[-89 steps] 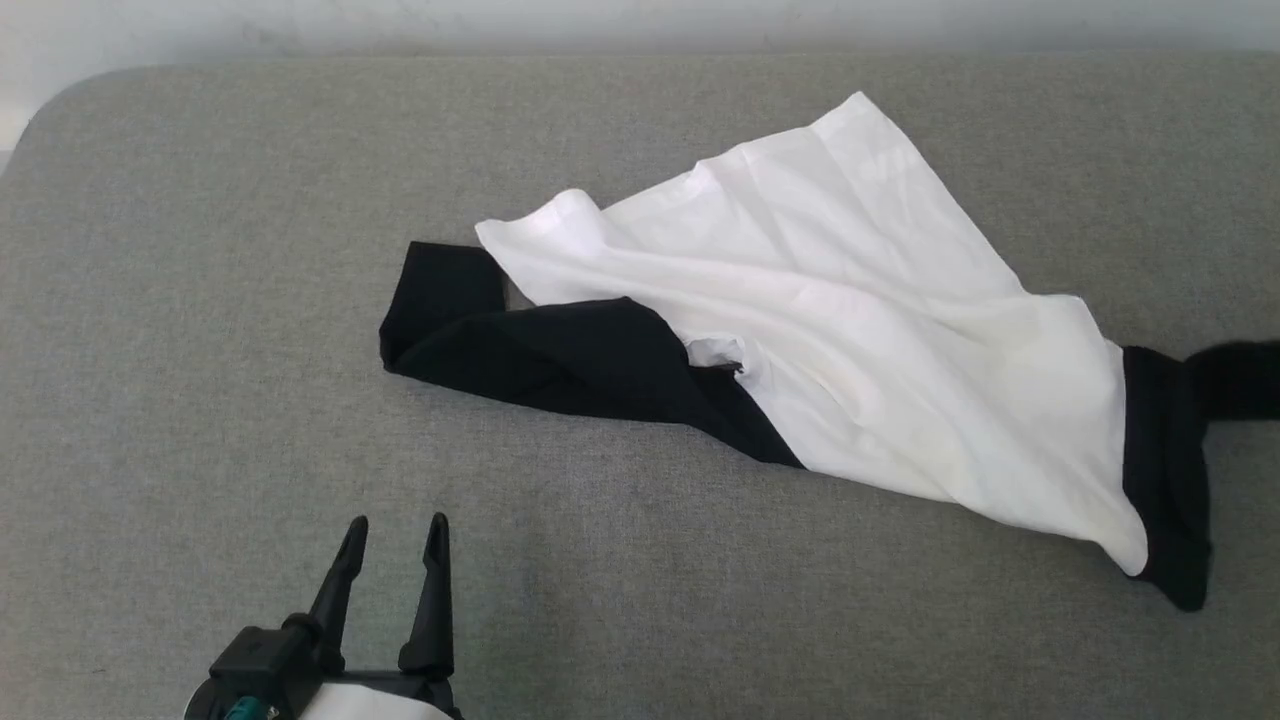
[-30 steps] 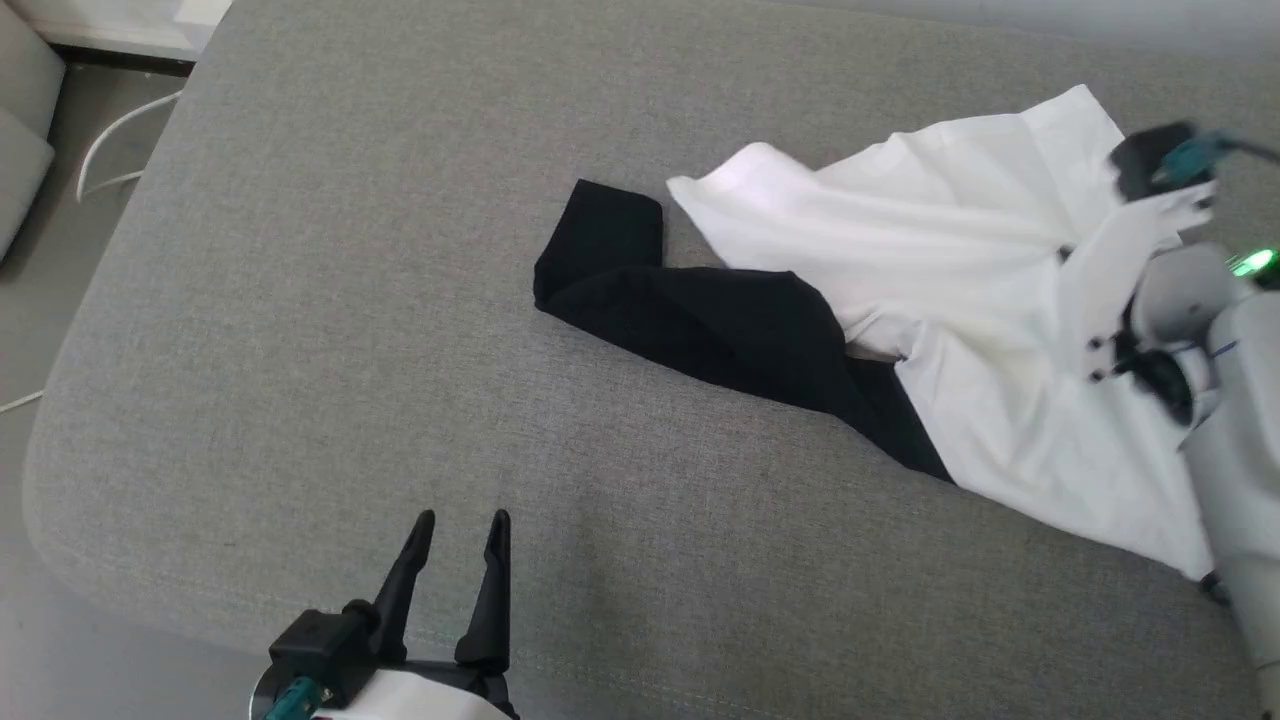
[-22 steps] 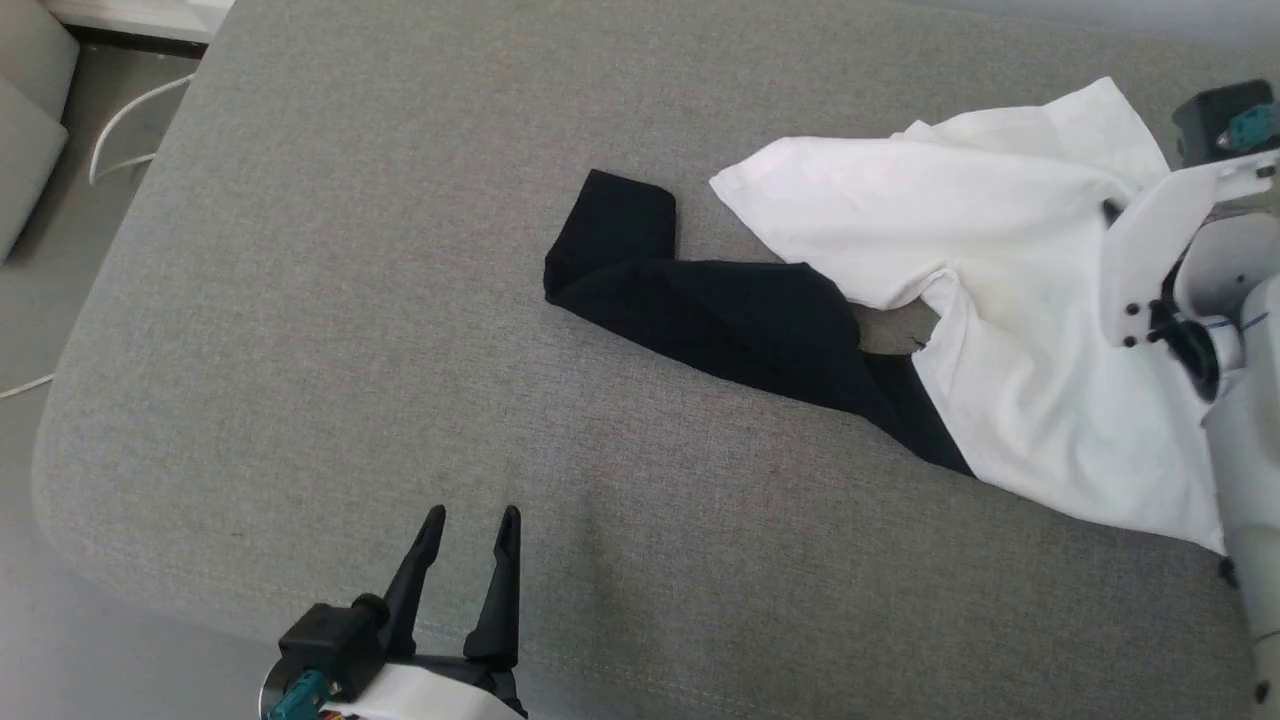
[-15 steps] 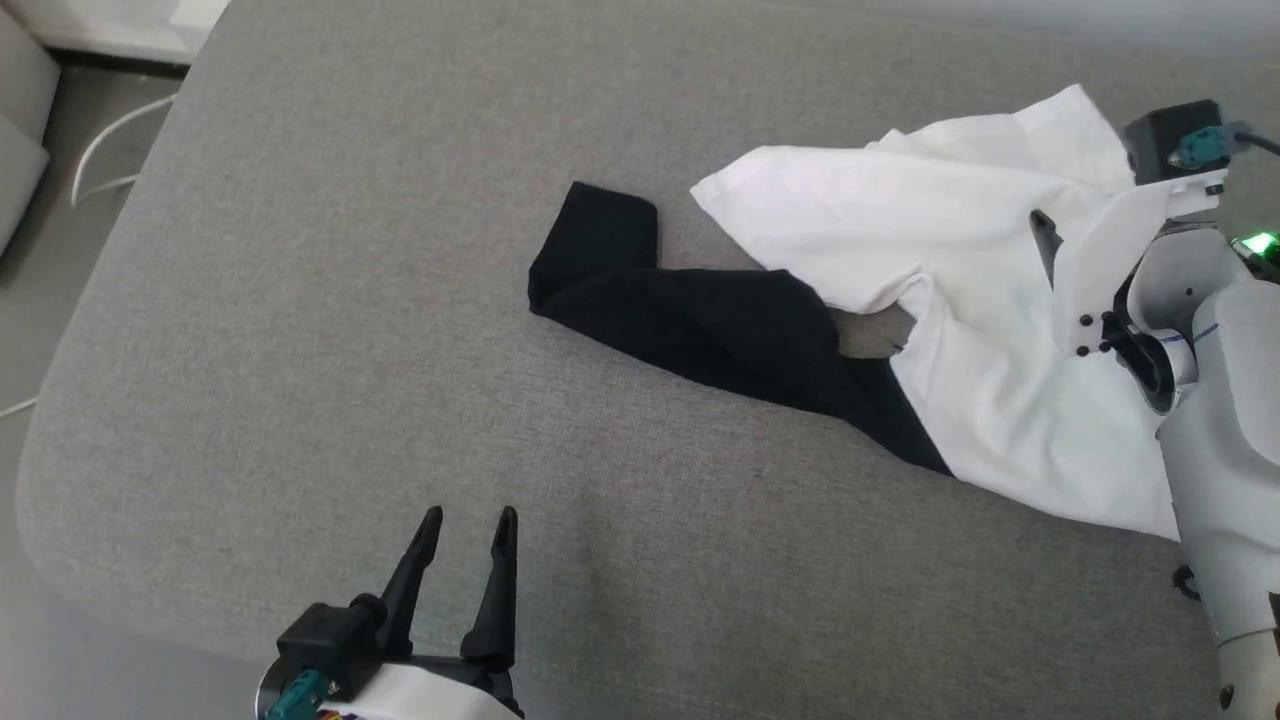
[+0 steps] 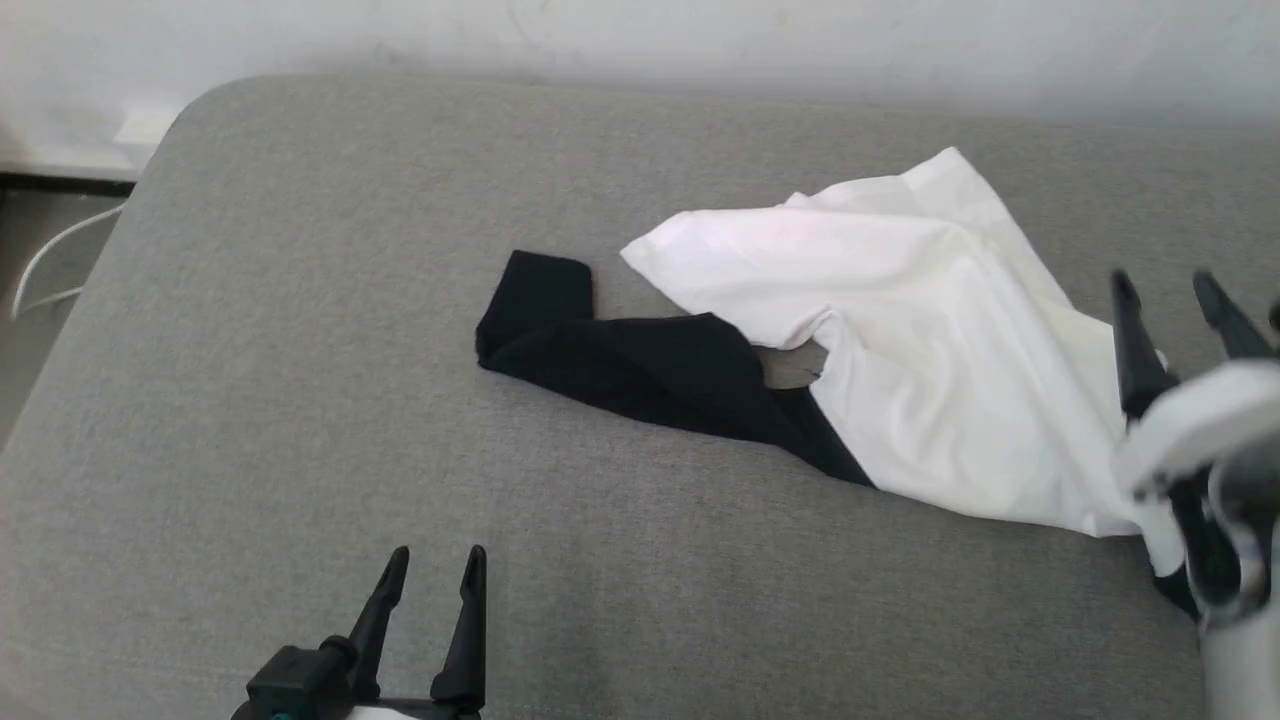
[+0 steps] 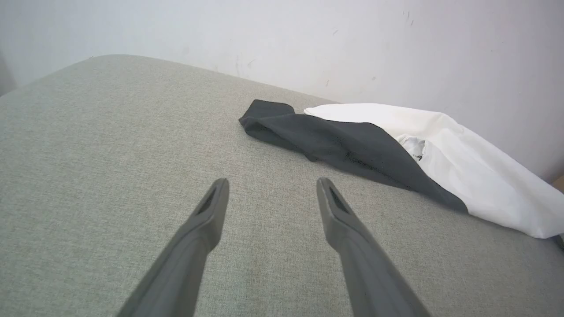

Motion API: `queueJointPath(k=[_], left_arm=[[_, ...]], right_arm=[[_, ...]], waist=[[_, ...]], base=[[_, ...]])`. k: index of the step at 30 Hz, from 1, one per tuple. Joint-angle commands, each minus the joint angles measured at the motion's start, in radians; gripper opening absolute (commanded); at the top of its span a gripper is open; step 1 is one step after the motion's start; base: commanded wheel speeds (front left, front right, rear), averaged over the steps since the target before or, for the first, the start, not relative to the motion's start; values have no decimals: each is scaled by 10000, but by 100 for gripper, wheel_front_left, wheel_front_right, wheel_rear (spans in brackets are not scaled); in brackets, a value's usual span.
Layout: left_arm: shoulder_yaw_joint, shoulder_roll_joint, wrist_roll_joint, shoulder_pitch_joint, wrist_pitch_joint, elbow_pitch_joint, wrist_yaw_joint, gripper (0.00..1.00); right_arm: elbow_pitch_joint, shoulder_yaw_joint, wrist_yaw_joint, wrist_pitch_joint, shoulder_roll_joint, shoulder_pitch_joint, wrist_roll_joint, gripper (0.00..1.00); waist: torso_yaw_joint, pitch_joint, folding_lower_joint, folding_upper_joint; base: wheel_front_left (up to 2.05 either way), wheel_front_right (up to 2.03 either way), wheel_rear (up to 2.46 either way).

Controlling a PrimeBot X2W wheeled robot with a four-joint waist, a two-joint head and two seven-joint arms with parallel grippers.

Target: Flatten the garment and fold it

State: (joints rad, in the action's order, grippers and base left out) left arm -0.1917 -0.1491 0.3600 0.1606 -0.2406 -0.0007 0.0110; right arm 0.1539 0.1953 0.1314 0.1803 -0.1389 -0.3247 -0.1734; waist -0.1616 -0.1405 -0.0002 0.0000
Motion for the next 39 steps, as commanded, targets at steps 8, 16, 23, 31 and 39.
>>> queueJointPath(k=[8, 16, 23, 31, 39], left_arm=[[95, -67, 72, 287, 55, -254, 198, 100], [79, -229, -104, 343, 191, -601, 395, 100], [-305, -1025, -995, -1223, 1270, -769, 227, 100], [-1597, -781, -1224, -4380, 4046, 884, -685, 100], [-2050, -314, -1189, -6454, 6206, 3663, -757, 100]], right_arm=[[-2363, 604, -7, -1141, 876, 3512, -103, 100], [-1624, 745, -7, -3199, 884, 5006, -1018, 100], [-1440, 701, -7, -3508, 885, 4846, -957, 100], [-1269, 438, -7, -3440, 886, 4556, -903, 100], [-1260, 223, -7, -3345, 886, 4256, -826, 100]], waist=[[793, 354, 2, 0], [1316, 449, 2, 0], [1386, 218, 2, 0], [1324, -303, 2, 0], [1497, -871, 2, 0]], base=[[0, 0, 0], [0, 0, 0], [0, 0, 0], [0, 0, 0], [0, 0, 0]])
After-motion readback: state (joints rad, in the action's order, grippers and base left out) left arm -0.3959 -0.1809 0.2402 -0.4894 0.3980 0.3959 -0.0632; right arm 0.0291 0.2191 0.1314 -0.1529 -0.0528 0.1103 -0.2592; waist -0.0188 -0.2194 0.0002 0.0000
